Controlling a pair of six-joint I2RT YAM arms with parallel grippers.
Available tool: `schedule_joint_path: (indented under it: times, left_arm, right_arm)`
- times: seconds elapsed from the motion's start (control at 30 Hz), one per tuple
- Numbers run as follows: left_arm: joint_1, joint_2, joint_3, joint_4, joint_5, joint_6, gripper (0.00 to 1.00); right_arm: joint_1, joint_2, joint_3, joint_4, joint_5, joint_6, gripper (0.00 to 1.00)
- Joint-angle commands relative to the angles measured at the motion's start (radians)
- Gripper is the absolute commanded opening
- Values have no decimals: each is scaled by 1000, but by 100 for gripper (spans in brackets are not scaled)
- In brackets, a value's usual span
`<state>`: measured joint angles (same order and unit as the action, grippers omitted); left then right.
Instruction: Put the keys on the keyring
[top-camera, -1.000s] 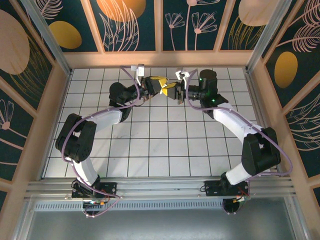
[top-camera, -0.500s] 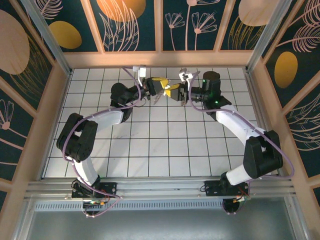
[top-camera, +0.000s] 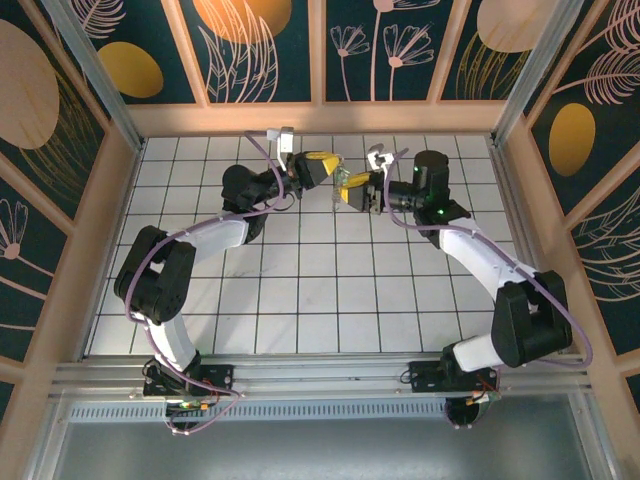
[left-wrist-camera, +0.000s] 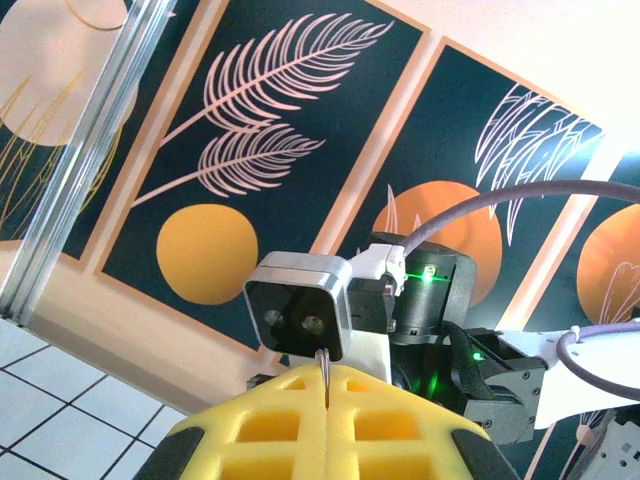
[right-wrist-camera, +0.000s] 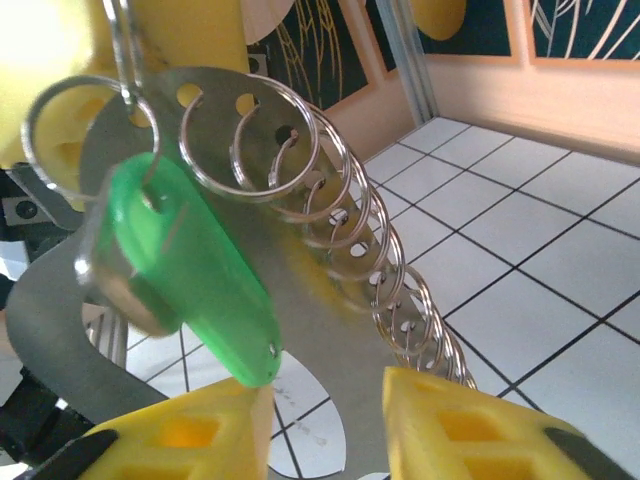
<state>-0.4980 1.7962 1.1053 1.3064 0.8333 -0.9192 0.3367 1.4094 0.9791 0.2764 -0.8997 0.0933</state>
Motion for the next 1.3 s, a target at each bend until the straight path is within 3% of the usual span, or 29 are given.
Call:
schedule_joint_path:
  times: [0.0,0.33,0.73,1.27]
  left_arm:
    - [-8,7,31,68,15,-7,0]
    - [-8,18,37,74,24,-15,0]
    - [-8,19,39,80,11,-27,0]
    - [-13,24,42,94,0,-49,0]
  right_arm:
    - [-27,-78,-34,-9,12,-6,39]
    - [-104,-157,-91,218,83,191,41]
    - [-86,-48,-118,719,112,649,40]
    - [15,37,-118,845,154,732,36]
